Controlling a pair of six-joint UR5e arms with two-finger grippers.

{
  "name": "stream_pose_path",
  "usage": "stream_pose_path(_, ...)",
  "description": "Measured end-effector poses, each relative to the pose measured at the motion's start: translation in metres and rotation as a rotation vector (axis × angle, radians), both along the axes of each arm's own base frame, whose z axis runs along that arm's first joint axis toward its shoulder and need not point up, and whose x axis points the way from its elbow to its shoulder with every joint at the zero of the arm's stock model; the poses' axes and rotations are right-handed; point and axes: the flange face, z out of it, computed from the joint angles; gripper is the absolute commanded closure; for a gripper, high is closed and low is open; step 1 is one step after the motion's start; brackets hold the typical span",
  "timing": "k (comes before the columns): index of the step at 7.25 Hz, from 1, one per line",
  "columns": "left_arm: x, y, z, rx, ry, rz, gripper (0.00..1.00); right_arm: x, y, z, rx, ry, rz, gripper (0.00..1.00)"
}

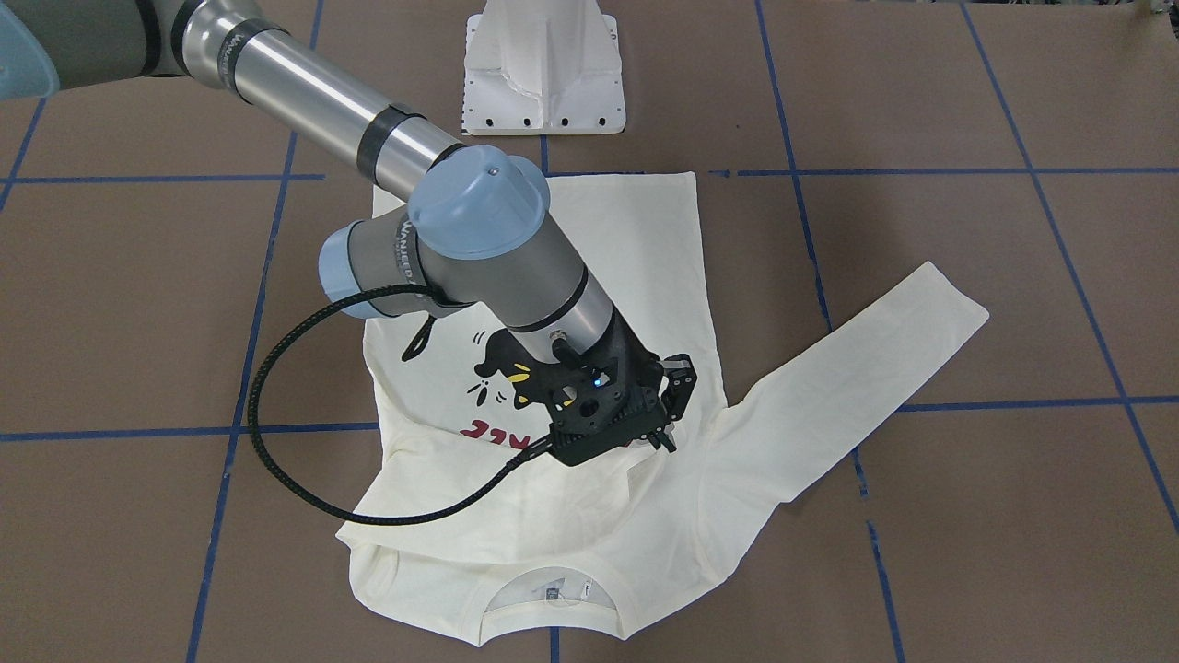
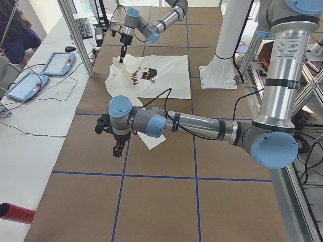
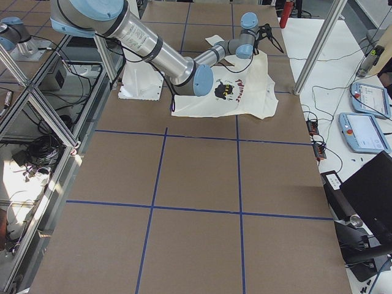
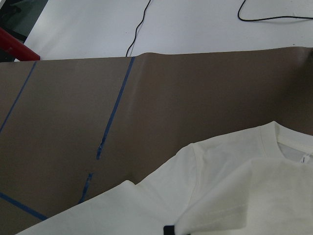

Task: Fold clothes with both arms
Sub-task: 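Carry the grasped sleeve with the right gripper across the shirt toward the collar, then release the sleeve and raise the right gripper while the left gripper approaches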

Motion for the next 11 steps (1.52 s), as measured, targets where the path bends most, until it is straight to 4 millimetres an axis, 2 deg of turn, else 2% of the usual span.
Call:
stream_pose_path(1,0.000,0.000,0.001,-0.002,0.000,0.000,0.01,-0.023,0.012,0.004,0.011,0.010,0.020,0.01)
stream_pose_path(2,0.000,-0.001,0.002,-0.003,0.000,0.000,0.01,-0.043,0.024,0.000,0.022,0.017,0.037,0.00)
stream_pose_path(4,0.000,-0.002,0.007,-0.005,0.000,0.000,0.01,-0.073,0.044,-0.022,0.035,0.016,0.072,0.00)
stream_pose_path(7,0.001,-0.010,0.031,-0.004,0.012,-0.038,0.01,-0.085,0.050,-0.030,-0.064,-0.017,0.106,0.00)
stream_pose_path(8,0.001,-0.011,0.029,-0.014,0.028,-0.085,0.01,-0.083,0.049,-0.028,-0.114,-0.022,0.105,0.00)
stream_pose_path(9,0.003,-0.011,0.025,-0.028,0.040,-0.142,0.01,-0.072,0.048,-0.024,-0.177,0.004,0.094,0.00)
stream_pose_path(10,0.013,-0.010,0.024,-0.052,0.034,-0.203,0.02,-0.047,0.044,-0.018,-0.249,0.070,0.079,0.00)
stream_pose_path(11,0.033,-0.004,0.024,-0.082,0.019,-0.258,0.02,-0.015,0.037,-0.005,-0.321,0.134,0.056,0.00)
